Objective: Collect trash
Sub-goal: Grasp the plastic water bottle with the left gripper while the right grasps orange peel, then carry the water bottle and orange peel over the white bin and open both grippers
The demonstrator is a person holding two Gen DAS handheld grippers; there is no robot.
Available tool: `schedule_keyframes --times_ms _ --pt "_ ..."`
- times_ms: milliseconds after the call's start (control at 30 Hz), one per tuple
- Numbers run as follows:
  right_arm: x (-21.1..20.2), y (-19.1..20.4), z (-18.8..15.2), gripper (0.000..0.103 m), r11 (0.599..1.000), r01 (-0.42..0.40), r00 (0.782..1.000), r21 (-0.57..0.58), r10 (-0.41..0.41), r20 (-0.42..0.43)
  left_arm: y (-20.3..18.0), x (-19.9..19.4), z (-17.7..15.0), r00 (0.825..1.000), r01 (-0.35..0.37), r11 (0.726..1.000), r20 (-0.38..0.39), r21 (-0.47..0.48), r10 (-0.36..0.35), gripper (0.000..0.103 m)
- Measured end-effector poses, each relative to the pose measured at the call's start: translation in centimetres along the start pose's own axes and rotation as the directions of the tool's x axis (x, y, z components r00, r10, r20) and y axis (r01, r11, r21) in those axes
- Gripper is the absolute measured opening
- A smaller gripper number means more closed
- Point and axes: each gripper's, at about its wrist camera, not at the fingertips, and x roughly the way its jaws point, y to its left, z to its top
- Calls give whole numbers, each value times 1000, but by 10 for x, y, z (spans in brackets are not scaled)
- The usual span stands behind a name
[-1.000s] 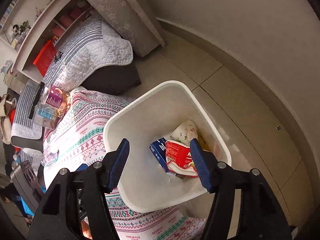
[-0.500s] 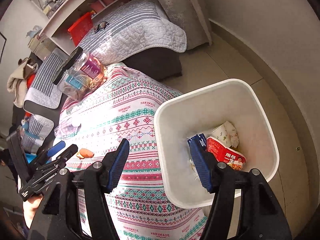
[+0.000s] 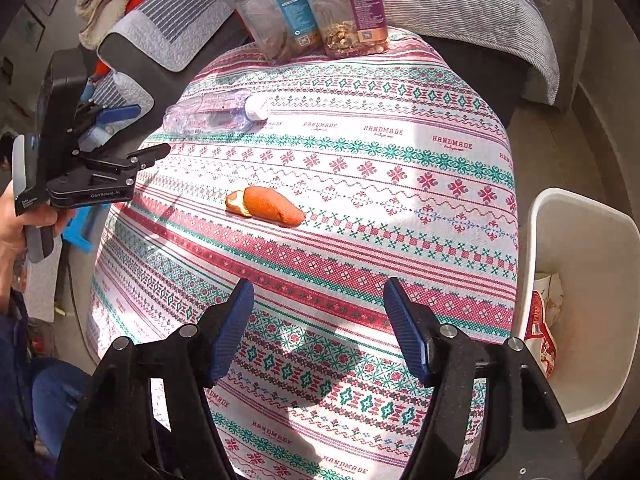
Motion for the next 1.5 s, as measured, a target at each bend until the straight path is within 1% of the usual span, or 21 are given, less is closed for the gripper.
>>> schedule_keyframes --times_ms 100,167,300,367,500,633,667,700,733,800,833,867,900,967,1033,1100,1200,1267,1400,1433,1500 --pt "24 26 1 66 995 29 998 -97 -33 -47 8 15 1 1000 13 997 -20 75 -12 86" --pt "33 37 4 66 984 73 996 -162 -80 -38 11 24 8 999 31 994 -19 108 -29 86" --pt "42 43 16 66 976 94 995 -195 -98 -9 9 42 26 997 72 976 -30 204 -67 86" --pt "49 45 21 66 969 100 995 -225 -103 -2 8 56 33 997 68 966 -56 248 -56 86" --pt "65 55 30 66 941 140 990 -307 -141 18 11 85 38 986 119 954 -146 274 -81 86" --pt "84 70 39 66 905 149 988 -399 -150 30 1 109 30 977 115 926 -209 360 -40 89" --pt "90 74 41 66 890 167 985 -424 -168 35 4 111 30 976 130 933 -210 335 -60 89" --pt "97 76 43 64 882 177 983 -436 -180 34 11 112 32 971 160 946 -216 282 -99 83" --pt "102 76 45 61 883 170 984 -437 -179 20 20 114 34 966 183 959 -223 218 -134 71" --pt "107 76 47 35 897 144 987 -419 -158 1 29 114 31 964 182 972 -219 145 -148 69" --pt "105 77 48 29 901 129 990 -413 -142 -1 30 111 27 965 183 975 -210 124 -154 68" --pt "103 79 48 19 907 110 992 -406 -125 -11 31 107 22 965 198 975 -195 101 -176 67" --pt "98 81 49 16 913 95 994 -398 -107 -7 32 102 18 967 208 976 -166 65 -195 66" --pt "90 84 50 15 921 82 996 -381 -88 1 42 89 11 963 245 967 -93 -74 -251 65" --pt "82 82 53 14 933 72 997 -352 -76 5 46 80 2 956 279 943 -43 -180 -291 64" --pt "73 75 55 14 947 52 999 -317 -53 7 45 77 -5 956 272 929 -44 -250 -291 63" --pt "64 63 56 13 963 40 999 -266 -39 7 34 69 -17 946 286 892 -45 -349 -321 63" --pt "56 57 52 13 973 23 1000 -229 -21 9 31 63 -18 936 296 857 -50 -421 -348 63" --pt "38 45 47 13 987 10 1000 -162 -7 22 12 35 -19 936 302 835 -23 -460 -351 63" --pt "33 40 44 13 990 -1 1000 -143 4 26 0 28 -10 933 312 828 -13 -466 -359 63" --pt "20 32 40 13 994 -14 999 -105 19 40 -10 10 -8 940 304 832 4 -464 -341 63"
